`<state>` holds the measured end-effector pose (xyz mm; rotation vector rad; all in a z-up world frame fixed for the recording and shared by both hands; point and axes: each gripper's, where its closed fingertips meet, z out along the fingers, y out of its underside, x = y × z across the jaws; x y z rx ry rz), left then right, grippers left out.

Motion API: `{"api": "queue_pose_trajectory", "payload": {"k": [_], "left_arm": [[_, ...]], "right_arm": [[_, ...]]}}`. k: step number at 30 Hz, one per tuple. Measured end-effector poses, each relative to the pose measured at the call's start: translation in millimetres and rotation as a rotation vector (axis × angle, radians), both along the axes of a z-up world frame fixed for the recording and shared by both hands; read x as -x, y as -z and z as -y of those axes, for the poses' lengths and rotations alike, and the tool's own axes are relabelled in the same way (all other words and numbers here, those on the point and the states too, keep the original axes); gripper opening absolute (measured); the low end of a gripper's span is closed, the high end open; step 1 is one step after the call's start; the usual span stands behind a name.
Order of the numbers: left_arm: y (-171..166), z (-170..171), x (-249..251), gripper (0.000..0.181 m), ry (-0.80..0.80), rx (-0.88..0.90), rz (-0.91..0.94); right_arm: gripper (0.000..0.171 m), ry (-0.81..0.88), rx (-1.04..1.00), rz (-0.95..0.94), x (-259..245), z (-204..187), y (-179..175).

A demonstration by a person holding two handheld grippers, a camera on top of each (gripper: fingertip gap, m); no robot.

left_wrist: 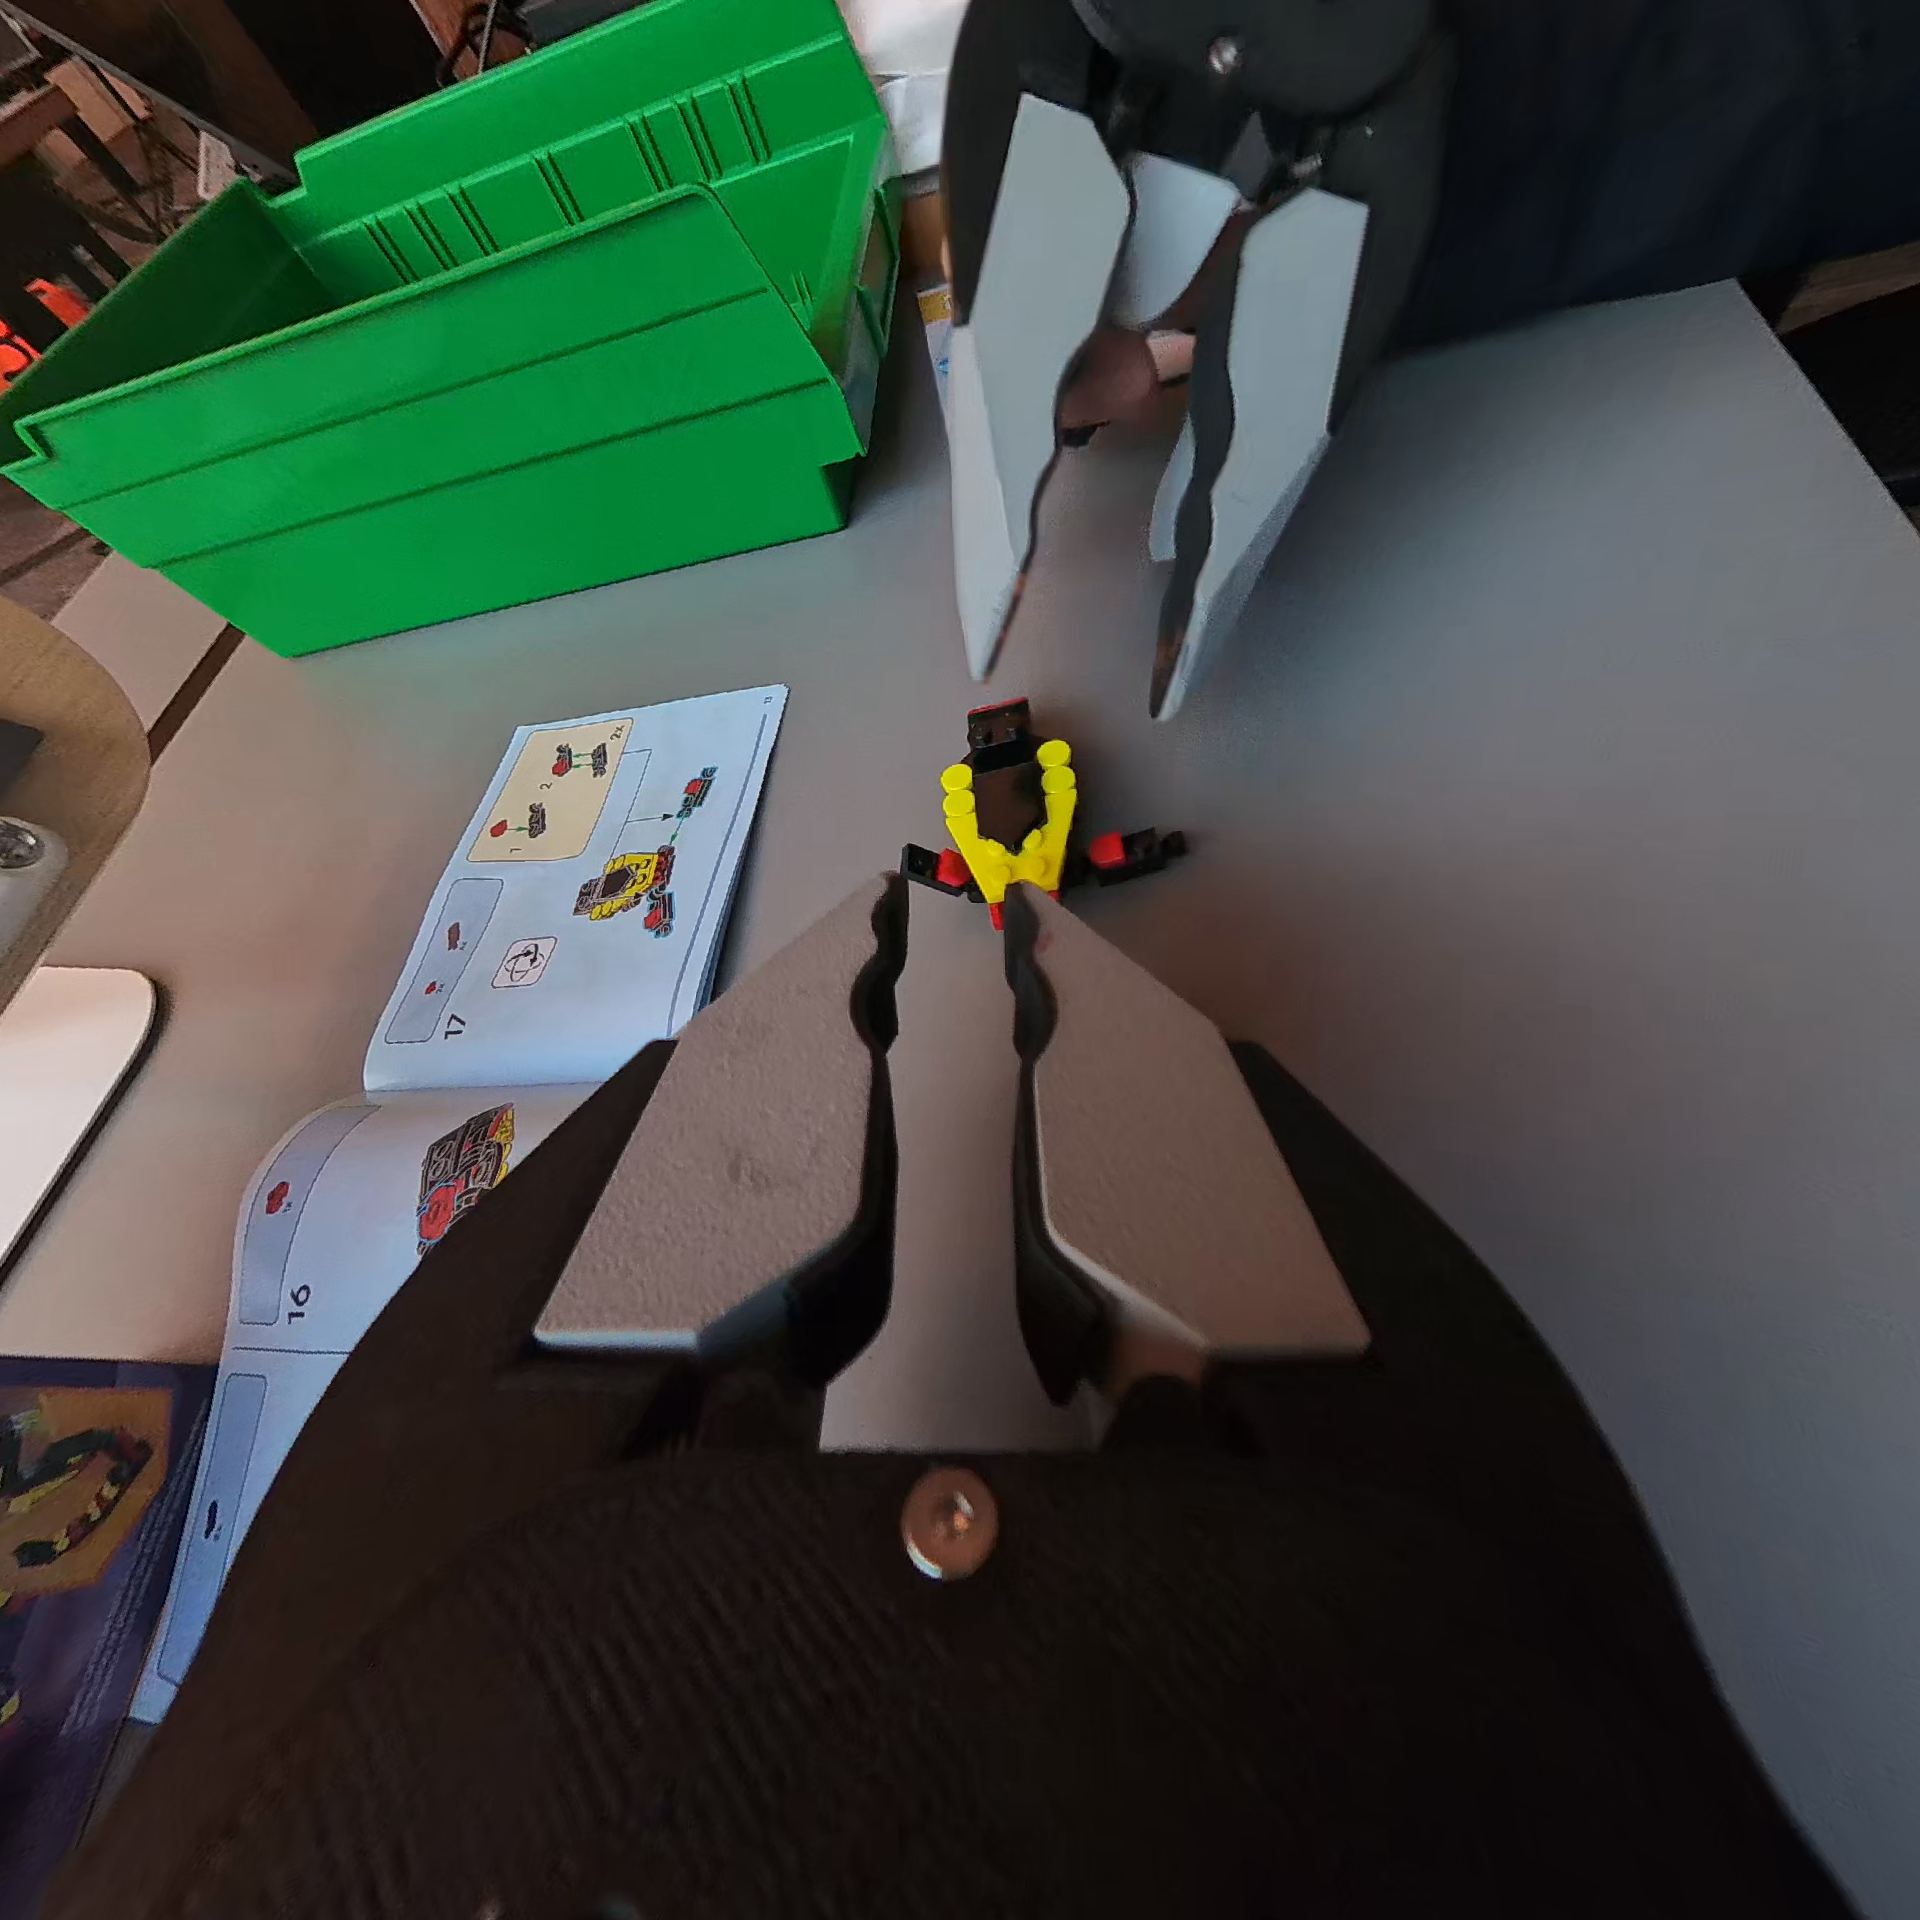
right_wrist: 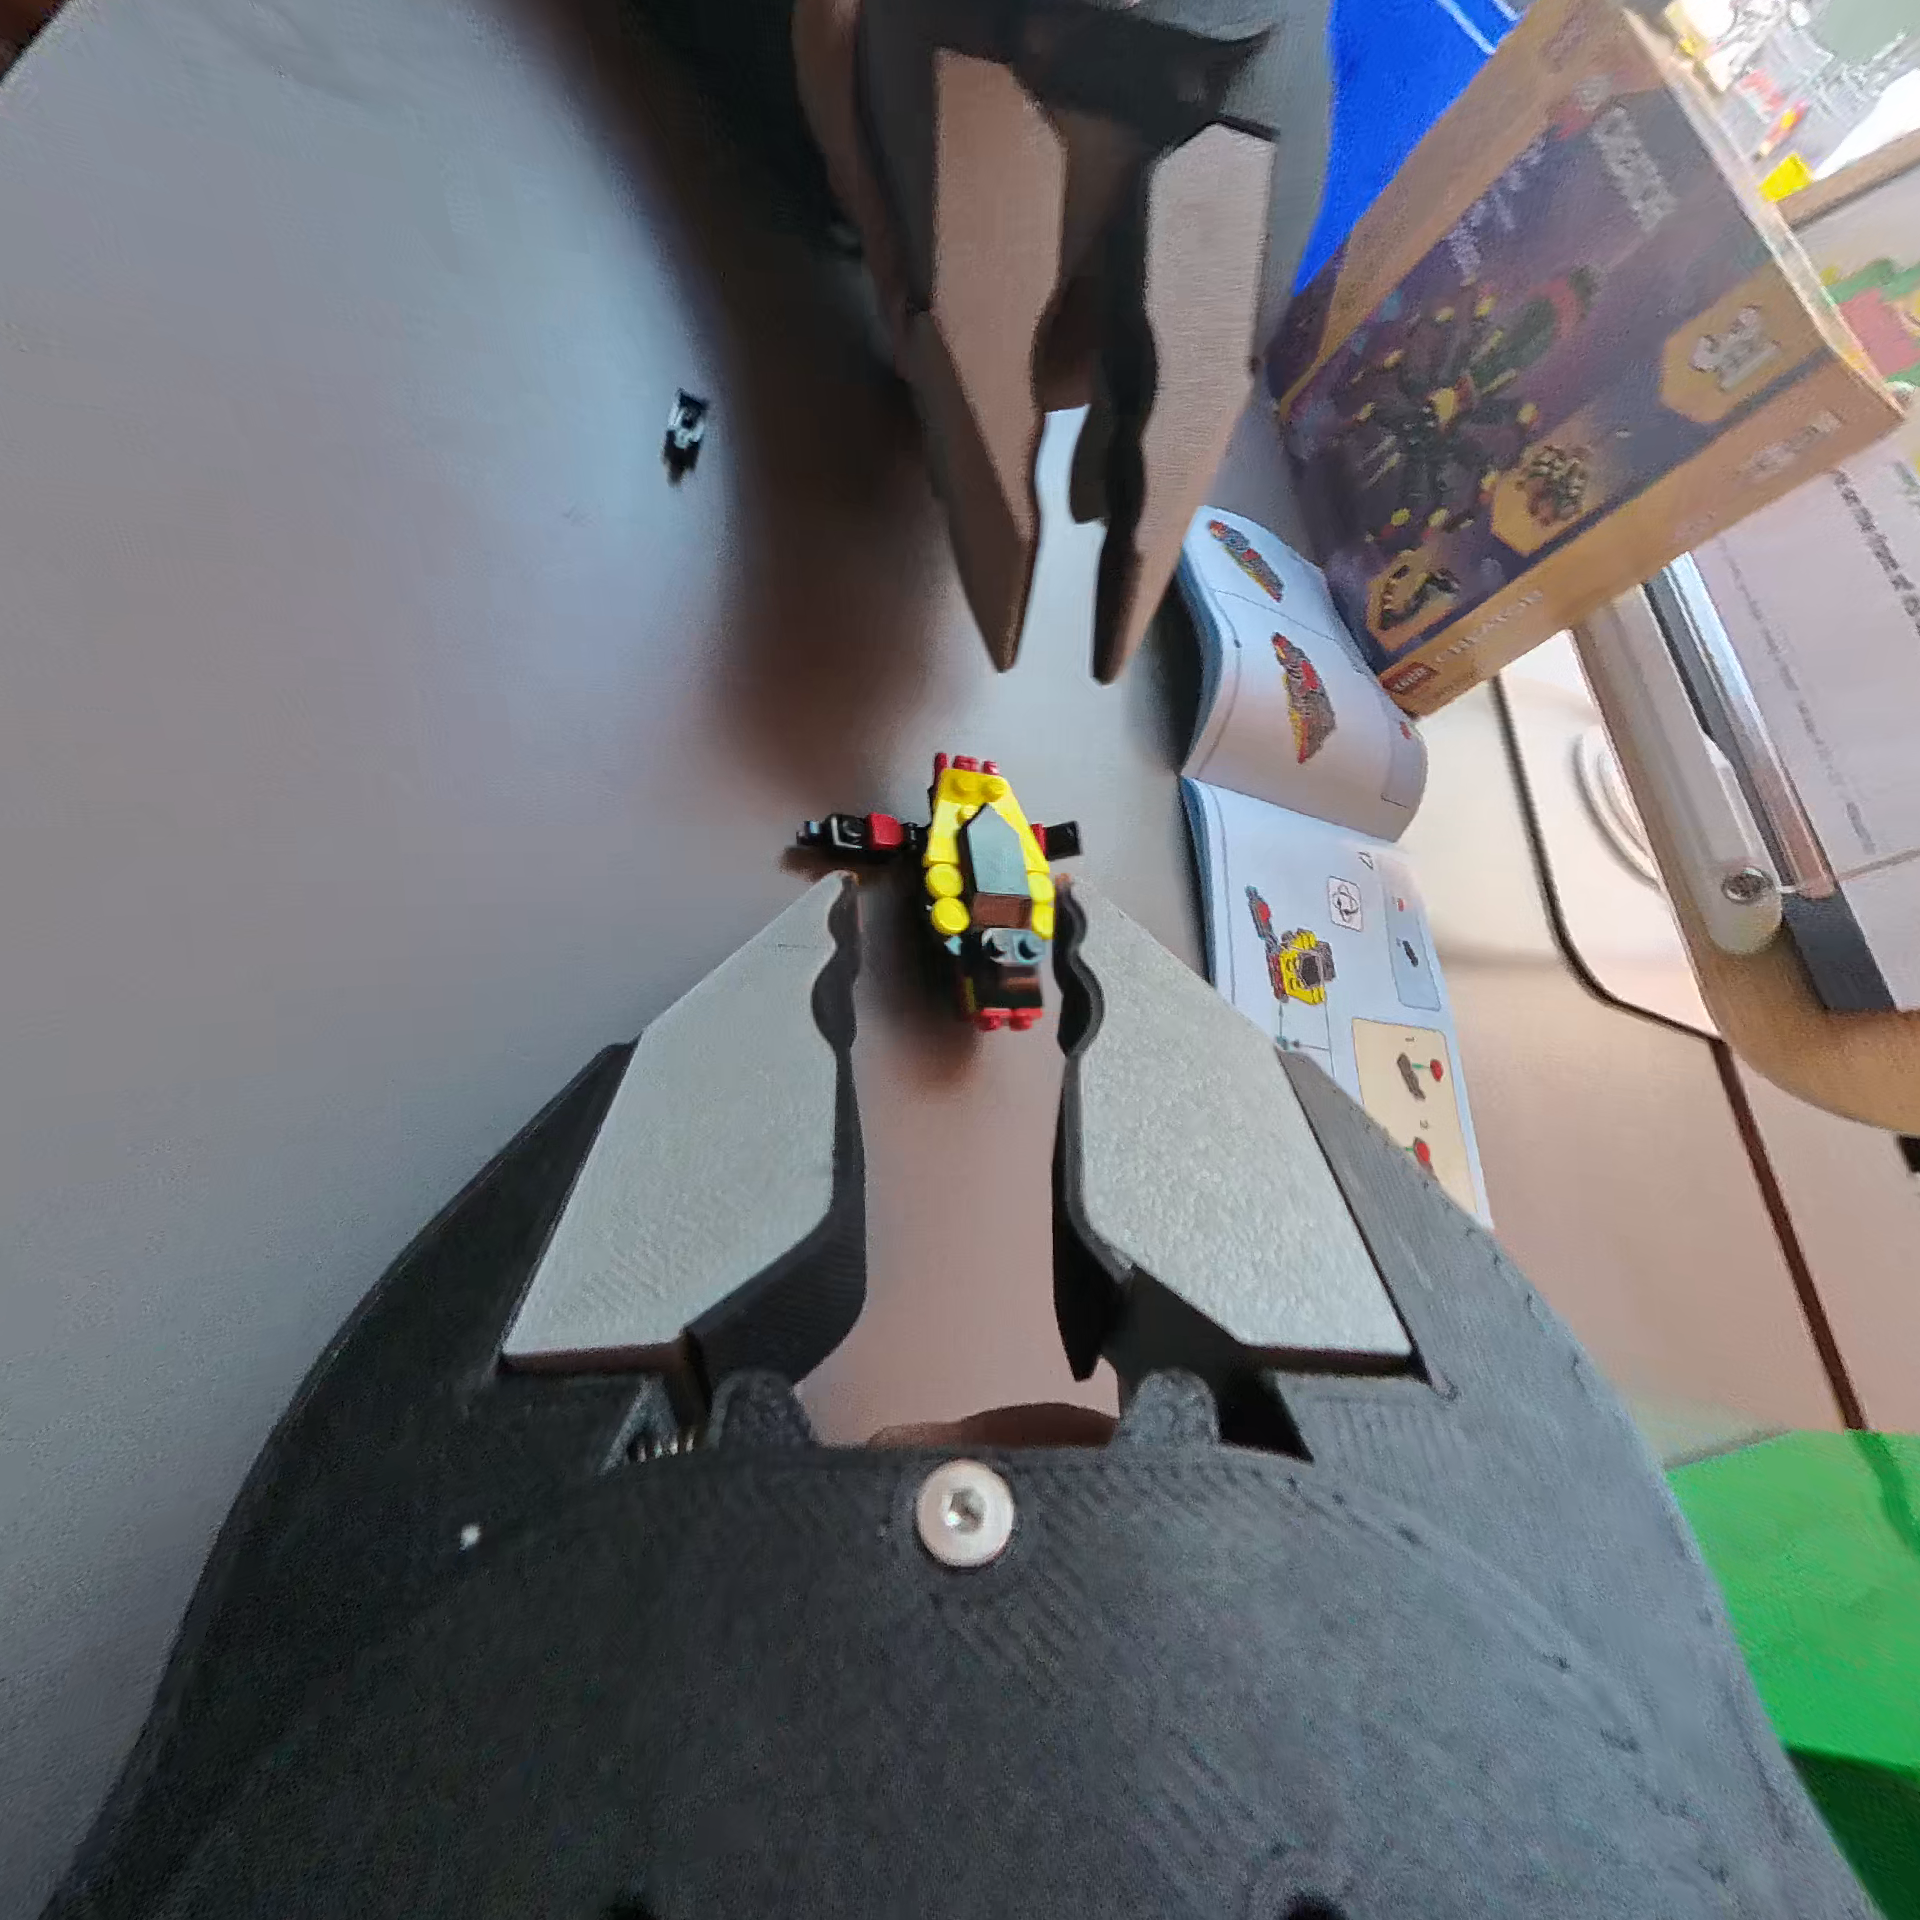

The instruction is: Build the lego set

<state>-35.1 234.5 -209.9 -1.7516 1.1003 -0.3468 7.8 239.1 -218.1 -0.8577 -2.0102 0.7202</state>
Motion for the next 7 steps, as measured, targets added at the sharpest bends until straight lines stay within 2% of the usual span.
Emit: {"api": "queue_pose_trajectory", "payload": {"k": [1,7], "left_arm": [[0.8,0.1,-0.3,0.016,0.001,0.002,-0.005],[6.8,0.4,-2.0,0.015,0.004,0.004,-0.050]], "right_arm": [[0.034,0.014,0.034,-0.010,0.0,-3.2,-3.3],[0.047,0.113,0.090,-0.006,0.3,-24.3,-2.6]]}}
